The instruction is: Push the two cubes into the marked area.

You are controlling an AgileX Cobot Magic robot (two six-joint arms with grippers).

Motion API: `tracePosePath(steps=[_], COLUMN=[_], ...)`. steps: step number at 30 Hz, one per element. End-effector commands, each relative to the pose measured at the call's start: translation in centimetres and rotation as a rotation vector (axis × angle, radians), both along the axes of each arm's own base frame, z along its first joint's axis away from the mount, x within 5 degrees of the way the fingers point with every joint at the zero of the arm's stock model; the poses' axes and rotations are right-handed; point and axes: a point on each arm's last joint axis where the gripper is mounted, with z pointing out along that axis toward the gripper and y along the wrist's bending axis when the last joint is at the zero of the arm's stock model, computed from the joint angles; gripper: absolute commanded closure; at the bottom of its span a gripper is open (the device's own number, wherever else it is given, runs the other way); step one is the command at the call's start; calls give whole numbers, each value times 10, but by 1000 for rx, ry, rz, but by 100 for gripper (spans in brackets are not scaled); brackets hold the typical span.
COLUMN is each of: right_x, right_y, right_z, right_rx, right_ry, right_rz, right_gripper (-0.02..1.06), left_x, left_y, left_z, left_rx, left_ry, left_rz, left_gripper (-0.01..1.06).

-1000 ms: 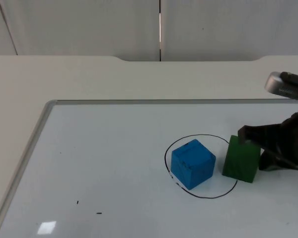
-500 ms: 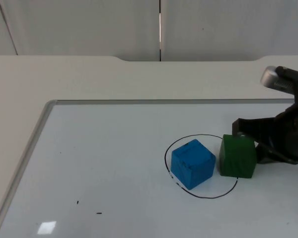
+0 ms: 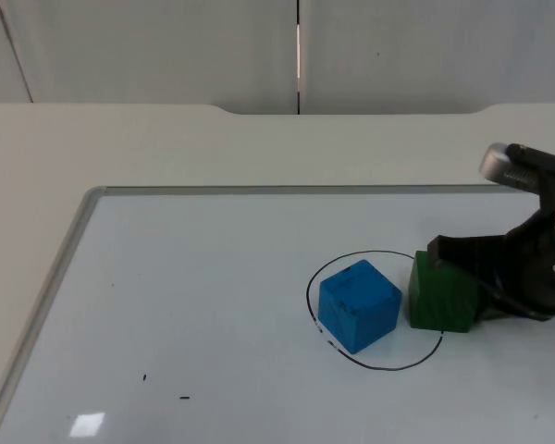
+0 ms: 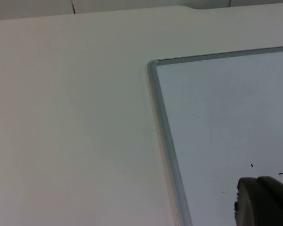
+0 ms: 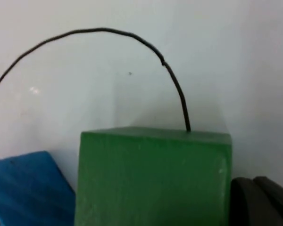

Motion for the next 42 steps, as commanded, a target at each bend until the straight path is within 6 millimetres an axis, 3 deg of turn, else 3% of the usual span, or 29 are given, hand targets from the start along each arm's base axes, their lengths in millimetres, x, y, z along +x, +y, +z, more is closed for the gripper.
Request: tracePosePath(steps=[1,14,42], right_x=[2,22,23], right_y=[1,11,11], right_z=[1,9,9], right_rx=[0,31,22], right_ry=[-20,-50,-61], right_rz=[-2,-4,10], right_gripper=[105,105,105], left_x=[0,0,0], left_y=[0,0,0], left_z=[0,0,0], left_rx=[-2,-2,-2], left_ry=[-10,-10,-10], left_rz=[2,2,2], left_gripper=[105,105,105])
